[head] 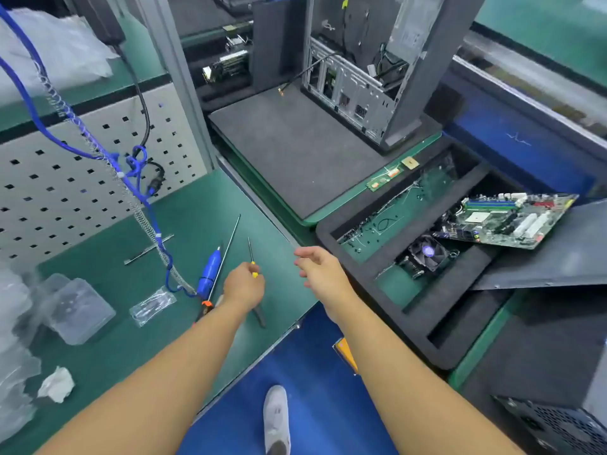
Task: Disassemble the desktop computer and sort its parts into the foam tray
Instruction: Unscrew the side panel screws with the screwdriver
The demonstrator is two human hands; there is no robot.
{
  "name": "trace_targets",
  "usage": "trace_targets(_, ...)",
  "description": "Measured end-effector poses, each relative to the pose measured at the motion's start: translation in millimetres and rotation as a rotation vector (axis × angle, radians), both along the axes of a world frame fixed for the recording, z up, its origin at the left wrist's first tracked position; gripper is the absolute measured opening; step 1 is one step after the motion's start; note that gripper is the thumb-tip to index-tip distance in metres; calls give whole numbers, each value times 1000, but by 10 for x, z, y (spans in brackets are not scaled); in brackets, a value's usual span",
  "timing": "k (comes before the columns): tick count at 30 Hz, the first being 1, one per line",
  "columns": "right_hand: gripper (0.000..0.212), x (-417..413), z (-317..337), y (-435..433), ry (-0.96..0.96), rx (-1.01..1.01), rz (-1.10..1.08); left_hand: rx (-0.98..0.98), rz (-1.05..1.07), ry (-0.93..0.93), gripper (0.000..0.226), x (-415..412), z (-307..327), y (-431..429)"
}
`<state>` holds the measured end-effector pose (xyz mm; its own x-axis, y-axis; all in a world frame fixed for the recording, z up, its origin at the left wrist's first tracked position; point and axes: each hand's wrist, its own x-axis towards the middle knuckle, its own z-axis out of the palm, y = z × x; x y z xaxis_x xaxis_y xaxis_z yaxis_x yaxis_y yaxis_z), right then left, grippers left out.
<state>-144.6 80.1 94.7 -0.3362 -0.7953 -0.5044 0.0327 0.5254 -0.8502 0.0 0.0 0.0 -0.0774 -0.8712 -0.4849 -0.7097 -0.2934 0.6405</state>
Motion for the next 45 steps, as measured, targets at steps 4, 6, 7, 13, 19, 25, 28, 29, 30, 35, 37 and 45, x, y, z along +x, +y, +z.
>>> trace_targets(4,21,20,-104,-118,7,98,12,-11,-158,-137,29,62,-221,-139)
trace_targets(6,21,1,-151,-155,14,121,15,-25,-275,-222,29,86,-324,-201)
trace_targets(7,21,-11,-170,-168,14,132,12,-28,-322,-255,29,91,-376,-230)
trace_targets(13,22,-4,-272,-174,-27,170,0,-7,-428,-348,11,24,-509,-246)
trace_targets(19,27,-48,-276,-152,-48,173,20,-66,-210,-48,20,19,-465,-176)
trace_targets(25,27,-64,-156,-87,-27,103,22,201,-51,690,26,-176,38,-79)
trace_targets(28,31,-149,-16,-12,17,9,-55,274,-136,866,30,-373,387,-34)
trace_targets(29,30,-212,43,30,46,-29,-85,293,-167,905,31,-454,487,-15)
trace_targets(30,27,-279,107,85,60,-68,-105,302,-217,925,31,-550,591,14)
trace_targets(35,18,-633,443,591,118,-186,-237,234,-494,897,24,-1140,1040,358)
trace_targets(37,16,-800,542,868,195,-190,-324,174,-599,847,17,-1366,1191,592)
trace_targets(45,7,-1214,832,2316,283,-289,-643,-17,-868,759,13,-2173,1669,1771)
